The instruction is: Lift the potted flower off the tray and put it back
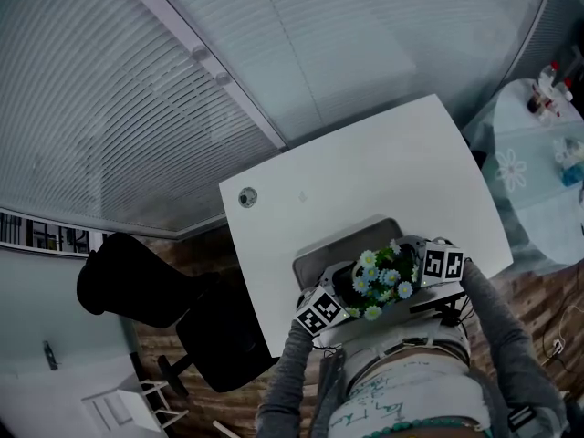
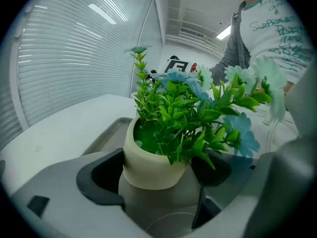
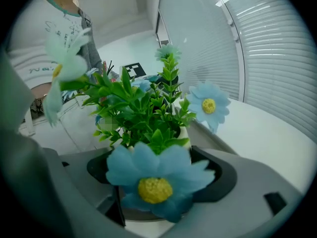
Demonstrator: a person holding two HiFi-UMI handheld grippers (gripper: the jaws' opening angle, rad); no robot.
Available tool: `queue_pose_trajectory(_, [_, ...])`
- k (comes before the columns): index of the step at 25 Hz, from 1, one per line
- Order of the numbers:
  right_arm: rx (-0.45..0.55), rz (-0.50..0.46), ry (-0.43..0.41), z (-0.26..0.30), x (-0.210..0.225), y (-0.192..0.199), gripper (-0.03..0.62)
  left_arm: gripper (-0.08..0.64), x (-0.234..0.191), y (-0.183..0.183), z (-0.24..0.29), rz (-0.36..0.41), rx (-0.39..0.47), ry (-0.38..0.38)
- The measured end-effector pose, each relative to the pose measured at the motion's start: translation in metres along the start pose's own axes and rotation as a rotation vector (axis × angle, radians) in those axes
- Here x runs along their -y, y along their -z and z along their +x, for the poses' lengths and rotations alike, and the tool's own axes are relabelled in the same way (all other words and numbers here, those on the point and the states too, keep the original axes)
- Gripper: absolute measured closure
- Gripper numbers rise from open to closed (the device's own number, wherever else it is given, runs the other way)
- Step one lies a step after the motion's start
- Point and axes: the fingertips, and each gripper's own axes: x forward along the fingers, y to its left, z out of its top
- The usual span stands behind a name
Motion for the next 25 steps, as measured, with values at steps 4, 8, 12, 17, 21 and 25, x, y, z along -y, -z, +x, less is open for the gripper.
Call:
queue_pose_trajectory(4, [0.000, -0.004, -0.022, 0.0026, 0.0003, 0.0001, 0.212, 0.126, 0.0001, 0.0001, 0.0043, 0.007, -0.007, 0.018])
queue_pose_trajectory(8, [0.011, -0.003, -0.027, 0.0027, -0.0002, -0.0006, 0.210, 0.117, 0.0004, 0.0002, 0.0076, 0.006, -0.017, 0.018])
queue_pose_trajectory(12, [0.033, 0.001, -0.018, 0.0024, 0.0009, -0.0008, 0.210, 0.115, -0.0012, -0.0001, 0.0080, 0.000, -0.011, 0.013])
queue_pose_trajectory(17, [0.036, 0.003, -0.017, 0.0030, 0.0008, -0.0010, 0.210, 0.115, -0.0010, 0.0011, 0.0076, -0.005, -0.013, 0.015])
queue_pose_trajectory(21, [0.035, 0.003, -0.019, 0.0021, 0.0002, -0.0006, 0.210, 0.114, -0.0003, 0.0004, 0.0082, -0.011, -0.011, 0.019])
queue_pose_trajectory(25, [0.036, 0.002, -0.021, 0.0023, 0.0004, -0.0003, 0.210, 0.112, -0.0009, 0.0009, 0.0087, -0.013, -0.008, 0.020])
